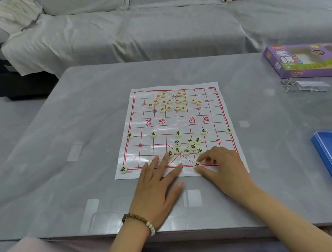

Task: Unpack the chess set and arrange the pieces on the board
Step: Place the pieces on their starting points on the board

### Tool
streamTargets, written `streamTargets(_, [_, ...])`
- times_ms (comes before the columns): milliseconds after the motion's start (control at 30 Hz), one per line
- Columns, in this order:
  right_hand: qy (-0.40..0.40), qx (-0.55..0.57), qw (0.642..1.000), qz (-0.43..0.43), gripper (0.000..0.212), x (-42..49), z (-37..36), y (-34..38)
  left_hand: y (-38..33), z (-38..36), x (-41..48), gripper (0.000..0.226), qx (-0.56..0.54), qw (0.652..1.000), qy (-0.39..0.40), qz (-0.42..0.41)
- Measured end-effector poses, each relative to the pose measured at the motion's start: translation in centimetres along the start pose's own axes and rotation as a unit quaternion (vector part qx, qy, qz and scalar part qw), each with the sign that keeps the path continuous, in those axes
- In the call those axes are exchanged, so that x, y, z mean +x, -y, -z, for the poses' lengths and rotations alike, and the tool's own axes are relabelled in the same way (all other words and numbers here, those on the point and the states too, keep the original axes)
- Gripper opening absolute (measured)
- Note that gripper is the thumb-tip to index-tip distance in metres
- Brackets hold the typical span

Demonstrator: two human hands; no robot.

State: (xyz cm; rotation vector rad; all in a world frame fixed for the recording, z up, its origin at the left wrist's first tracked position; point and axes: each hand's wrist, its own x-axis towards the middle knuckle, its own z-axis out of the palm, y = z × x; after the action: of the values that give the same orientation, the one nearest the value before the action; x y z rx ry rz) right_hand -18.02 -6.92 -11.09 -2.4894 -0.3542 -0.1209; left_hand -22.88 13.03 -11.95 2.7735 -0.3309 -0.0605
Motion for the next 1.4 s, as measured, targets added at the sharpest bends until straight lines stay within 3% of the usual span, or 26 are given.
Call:
streamTargets(567, [-0.027, 0.026, 0.999, -0.014, 0.023, 2.8, 1.5, 0.5, 0.2, -0.3, 0.2, 0.054, -0.023, 1.0, -0.012, -0.004])
streamTargets(767, [0.042, -0.03, 0.996, -0.078, 0.037, 7.3, 1.5, 1.2, 0.4, -0.5, 0.1, 0.054, -0.024, 1.0, -0.016, -0.001])
streamTargets(1100, [0.008, -0.056, 0.996, -0.074, 0.023, 7.4, 0.0, 1.4, 0.6, -0.8, 0.2, 0.059, -0.028, 0.999, -0.025, 0.011])
streamTargets(1400, [0.031, 0.108, 0.994, -0.009, 0.009, 5.8, 0.0, 3.8, 2.6, -0.1, -0.8, 0.069, -0.042, 0.996, -0.054, 0.065])
